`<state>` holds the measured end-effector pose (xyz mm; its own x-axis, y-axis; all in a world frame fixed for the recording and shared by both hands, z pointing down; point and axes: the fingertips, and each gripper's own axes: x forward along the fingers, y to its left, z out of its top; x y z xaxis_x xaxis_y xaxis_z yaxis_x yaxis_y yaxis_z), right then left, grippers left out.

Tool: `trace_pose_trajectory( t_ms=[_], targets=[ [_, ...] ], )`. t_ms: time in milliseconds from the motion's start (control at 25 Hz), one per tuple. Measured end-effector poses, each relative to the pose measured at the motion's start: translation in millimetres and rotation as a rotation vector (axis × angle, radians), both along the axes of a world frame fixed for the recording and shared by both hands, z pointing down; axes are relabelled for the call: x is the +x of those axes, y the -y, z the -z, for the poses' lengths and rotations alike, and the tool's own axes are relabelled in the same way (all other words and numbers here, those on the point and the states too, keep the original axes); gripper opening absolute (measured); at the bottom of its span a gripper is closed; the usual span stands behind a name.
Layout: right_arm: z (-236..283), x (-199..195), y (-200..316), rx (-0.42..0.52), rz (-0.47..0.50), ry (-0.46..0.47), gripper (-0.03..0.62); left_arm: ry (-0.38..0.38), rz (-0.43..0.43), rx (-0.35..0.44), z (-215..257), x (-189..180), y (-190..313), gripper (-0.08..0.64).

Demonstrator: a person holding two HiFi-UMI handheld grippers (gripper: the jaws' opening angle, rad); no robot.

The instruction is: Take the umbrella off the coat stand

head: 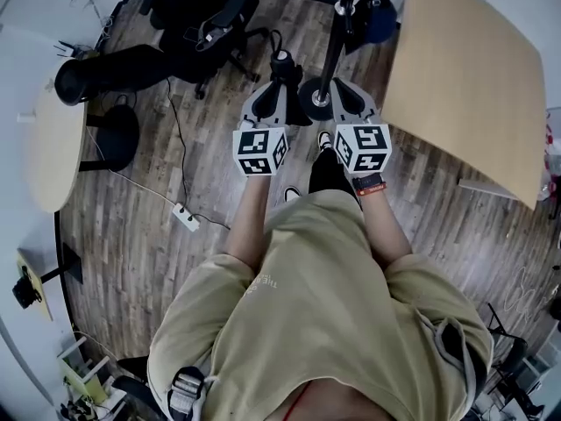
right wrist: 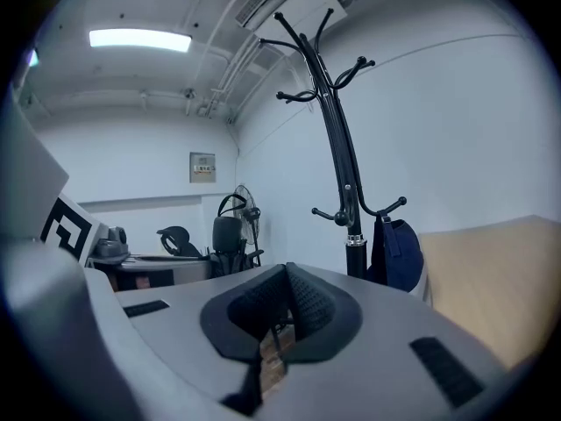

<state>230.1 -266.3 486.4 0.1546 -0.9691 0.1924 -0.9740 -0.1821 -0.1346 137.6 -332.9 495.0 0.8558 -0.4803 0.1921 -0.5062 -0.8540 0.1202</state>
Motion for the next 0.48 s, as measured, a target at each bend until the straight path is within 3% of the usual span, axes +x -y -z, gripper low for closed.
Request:
trace_pose_trajectory(
  t_ms=[240, 480],
  targets=[
    [3.9, -10.1, -1.2, -0.009, -0.023, -0.012, 0.005, -0.041, 0.066, 0.022, 11.9, -27.6, -0.7, 0.054],
    [4.0, -16.4, -2.7, -0.021, -0.015, -0.027, 0.006, -0.05, 0.066, 0.034, 13.6, -36.0, -4.1, 0.053]
  ],
)
